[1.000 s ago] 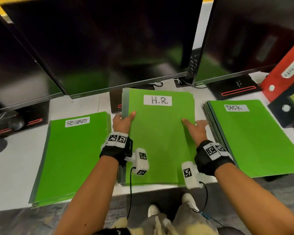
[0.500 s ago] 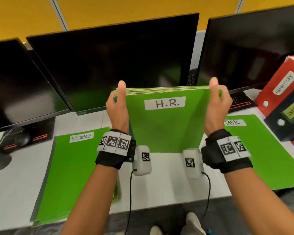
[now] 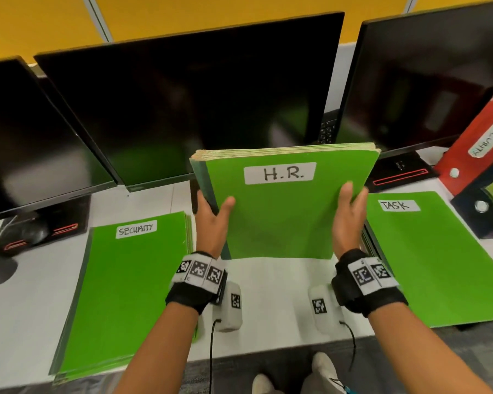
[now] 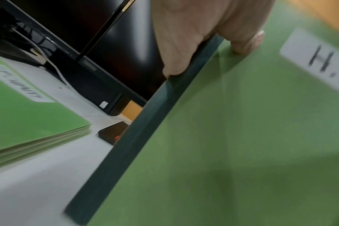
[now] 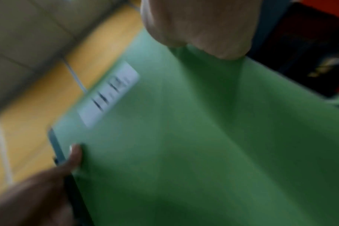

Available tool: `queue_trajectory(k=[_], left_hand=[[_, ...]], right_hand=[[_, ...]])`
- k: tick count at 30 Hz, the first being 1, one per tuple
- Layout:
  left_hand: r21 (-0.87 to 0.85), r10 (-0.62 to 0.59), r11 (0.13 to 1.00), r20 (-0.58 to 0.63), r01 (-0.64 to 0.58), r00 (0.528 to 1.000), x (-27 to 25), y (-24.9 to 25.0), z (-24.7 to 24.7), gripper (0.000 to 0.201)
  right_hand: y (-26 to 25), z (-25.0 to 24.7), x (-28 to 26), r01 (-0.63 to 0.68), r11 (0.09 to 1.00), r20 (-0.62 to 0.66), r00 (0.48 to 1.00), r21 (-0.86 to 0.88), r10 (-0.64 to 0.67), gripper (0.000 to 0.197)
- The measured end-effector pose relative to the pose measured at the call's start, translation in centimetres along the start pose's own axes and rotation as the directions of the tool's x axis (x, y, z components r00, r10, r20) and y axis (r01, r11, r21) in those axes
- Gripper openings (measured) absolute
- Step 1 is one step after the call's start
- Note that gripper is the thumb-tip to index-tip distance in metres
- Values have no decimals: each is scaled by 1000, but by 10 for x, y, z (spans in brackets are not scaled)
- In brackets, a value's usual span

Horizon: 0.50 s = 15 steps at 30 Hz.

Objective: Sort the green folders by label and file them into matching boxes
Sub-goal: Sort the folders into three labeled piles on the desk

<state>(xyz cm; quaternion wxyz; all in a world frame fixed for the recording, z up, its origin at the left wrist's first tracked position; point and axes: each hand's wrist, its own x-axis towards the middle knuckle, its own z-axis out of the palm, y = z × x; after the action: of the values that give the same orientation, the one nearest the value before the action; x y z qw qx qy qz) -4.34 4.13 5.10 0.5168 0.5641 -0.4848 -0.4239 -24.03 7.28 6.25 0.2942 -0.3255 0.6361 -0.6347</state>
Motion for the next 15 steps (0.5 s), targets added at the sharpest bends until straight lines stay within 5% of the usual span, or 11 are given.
queue_trajectory(k=[3,9,15], left_hand=[[123,-40,992,18,38,999,-4,-24,0,78],[307,-85,948,1,81,996,5,-30,13,57],[529,-416,781,43,333,908,-8,-49,41,50]], right_hand=[[39,-8,-11,-106,983,98,988,-152,122,69],[55,-20,2,-47,947,79,994,-319,76,49],[90,-49,4,-175,844,76,966,-508,247,66]])
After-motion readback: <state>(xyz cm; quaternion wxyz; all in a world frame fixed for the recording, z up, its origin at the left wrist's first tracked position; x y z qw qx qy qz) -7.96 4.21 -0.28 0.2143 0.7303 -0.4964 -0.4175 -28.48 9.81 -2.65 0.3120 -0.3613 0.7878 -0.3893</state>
